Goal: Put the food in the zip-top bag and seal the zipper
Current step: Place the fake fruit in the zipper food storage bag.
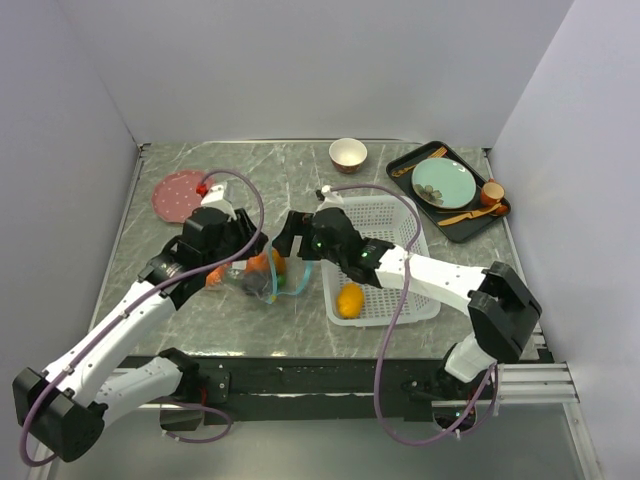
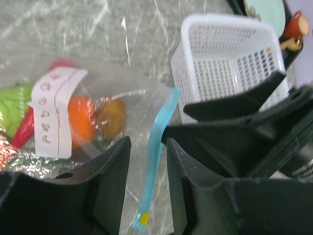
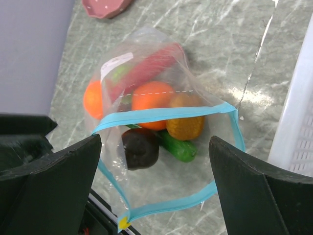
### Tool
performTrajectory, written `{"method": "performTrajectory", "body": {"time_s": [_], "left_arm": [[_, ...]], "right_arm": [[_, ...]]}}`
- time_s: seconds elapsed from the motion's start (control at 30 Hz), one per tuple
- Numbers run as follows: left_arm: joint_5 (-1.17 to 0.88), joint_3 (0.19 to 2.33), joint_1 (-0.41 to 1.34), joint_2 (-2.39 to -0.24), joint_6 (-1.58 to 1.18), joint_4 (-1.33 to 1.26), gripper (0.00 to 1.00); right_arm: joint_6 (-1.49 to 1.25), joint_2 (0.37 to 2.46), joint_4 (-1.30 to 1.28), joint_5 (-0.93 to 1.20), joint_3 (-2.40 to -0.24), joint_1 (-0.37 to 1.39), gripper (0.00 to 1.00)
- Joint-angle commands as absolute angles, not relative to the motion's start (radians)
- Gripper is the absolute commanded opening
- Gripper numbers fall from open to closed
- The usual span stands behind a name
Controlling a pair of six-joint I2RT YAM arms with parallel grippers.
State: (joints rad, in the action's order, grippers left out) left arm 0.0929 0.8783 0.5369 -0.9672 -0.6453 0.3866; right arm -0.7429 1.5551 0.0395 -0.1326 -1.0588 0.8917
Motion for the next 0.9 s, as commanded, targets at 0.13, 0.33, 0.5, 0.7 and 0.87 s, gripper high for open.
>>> {"method": "performTrajectory", "body": {"time_s": [0.13, 0.33, 0.5, 0.7, 0.87], "left_arm": [[-0.006, 0.795, 0.549, -0.908, -0.606, 0.385, 0.49], [-0.005, 0.781, 0.564, -0.908, -0.594, 0.387, 0.52], [-0.003, 0.782, 0.597, -0.922, -0.592, 0.380, 0.53], [-0.005, 0.776, 0.629, -0.920, -0.584, 0.370, 0.59], [0.043, 0.784, 0.652, -0.963, -0.598, 0.382, 0.58]], "right_arm": [[-0.724, 1.603, 0.023, -0.118, -1.114, 0.881, 0.97], [-0.723, 1.595, 0.025, -0.124, -1.117, 0.874, 0.97], [-0.712, 1.601, 0.017, -0.118, -1.134, 0.865, 0.97], [-0.706, 1.614, 0.017, -0.109, -1.150, 0.851, 0.97], [-0.699, 1.621, 0.017, -0.100, -1.164, 0.851, 0.97]]}}
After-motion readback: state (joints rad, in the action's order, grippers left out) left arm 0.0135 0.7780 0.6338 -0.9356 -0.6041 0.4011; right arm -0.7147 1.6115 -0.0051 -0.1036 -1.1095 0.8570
